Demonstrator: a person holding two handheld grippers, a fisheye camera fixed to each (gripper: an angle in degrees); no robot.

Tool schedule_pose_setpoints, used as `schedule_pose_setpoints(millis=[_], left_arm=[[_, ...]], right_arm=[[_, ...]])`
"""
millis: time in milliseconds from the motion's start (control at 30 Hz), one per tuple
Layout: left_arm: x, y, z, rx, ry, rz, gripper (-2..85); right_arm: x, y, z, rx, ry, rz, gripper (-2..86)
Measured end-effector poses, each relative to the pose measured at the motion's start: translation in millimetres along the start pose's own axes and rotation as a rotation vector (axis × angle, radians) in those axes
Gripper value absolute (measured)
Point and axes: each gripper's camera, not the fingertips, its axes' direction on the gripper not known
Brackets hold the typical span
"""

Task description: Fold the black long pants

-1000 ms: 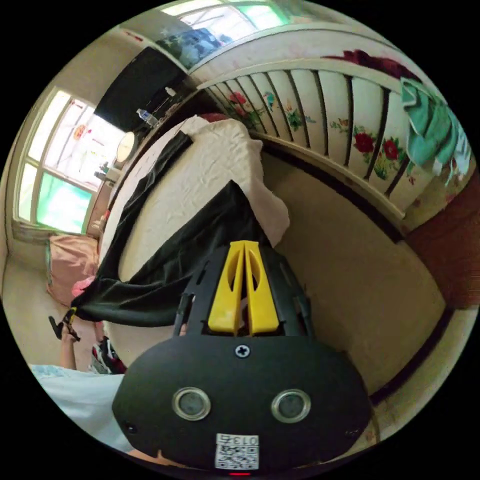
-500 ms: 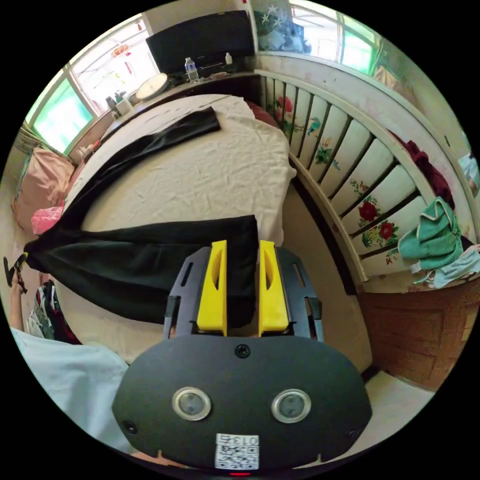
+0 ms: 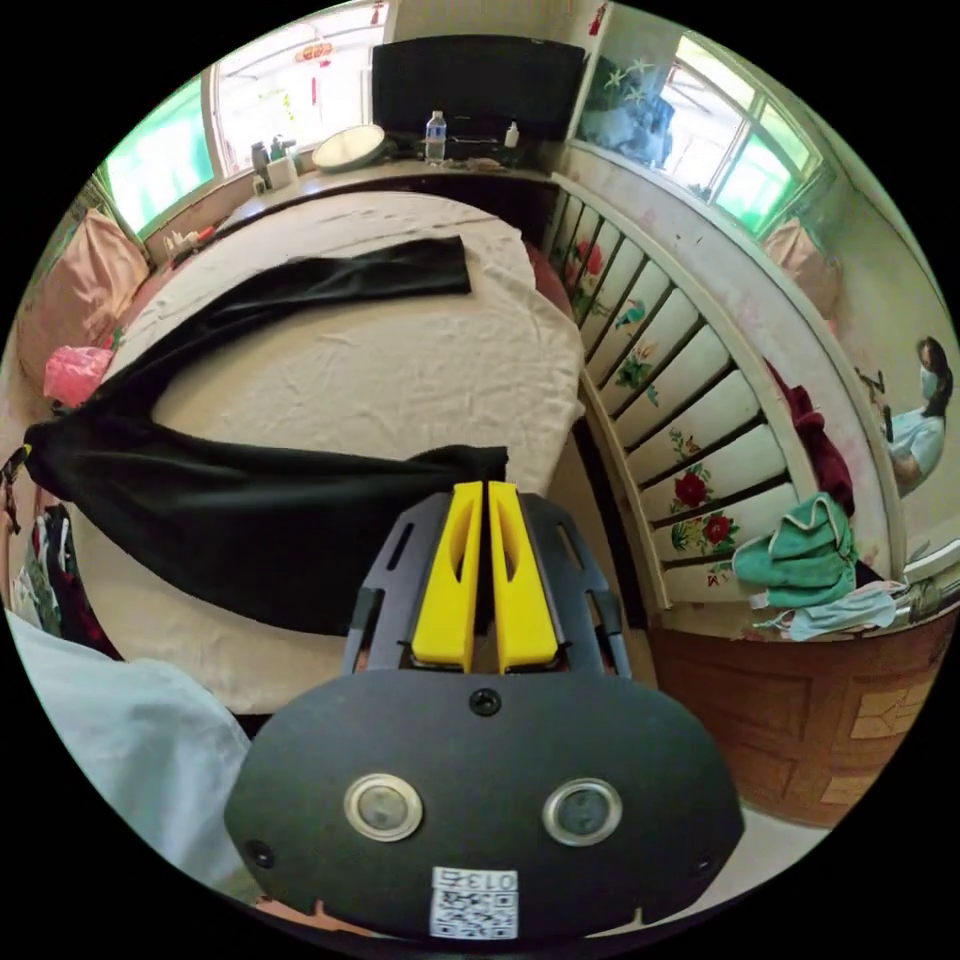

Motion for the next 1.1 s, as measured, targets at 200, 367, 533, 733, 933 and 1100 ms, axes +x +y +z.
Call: schedule_pose_setpoints(millis=[200,367,533,733,933,1100], left_arm=[[-12,-27,13,-0.029,-0.005,0.005,1.3],[-27,-50,72,-0.066,0.003,-0.126,2.8],[-48,-25,82,-0.035,0.069,-0.202,6.3],[-66,29,74,0.037,0.117,-0.293,13.0],[-62,53,102,-0.069,0.076,-0.348,15.9],[-48,31,133,-0.227,0.046,-0.317,2.6]], right_arm=[[50,-92,3,0.016,-0.142,0.134,3.9],[76,-149,95,0.079,-0.398,0.351,7.2],[74,-126,107,0.100,-0.267,0.301,7.9],[91,-79,163,-0.005,-0.256,0.289,12.0],[81,-78,204,-0.070,-0.253,0.176,10.4],[68,-114,217,-0.218,-0.188,0.115,3.4]])
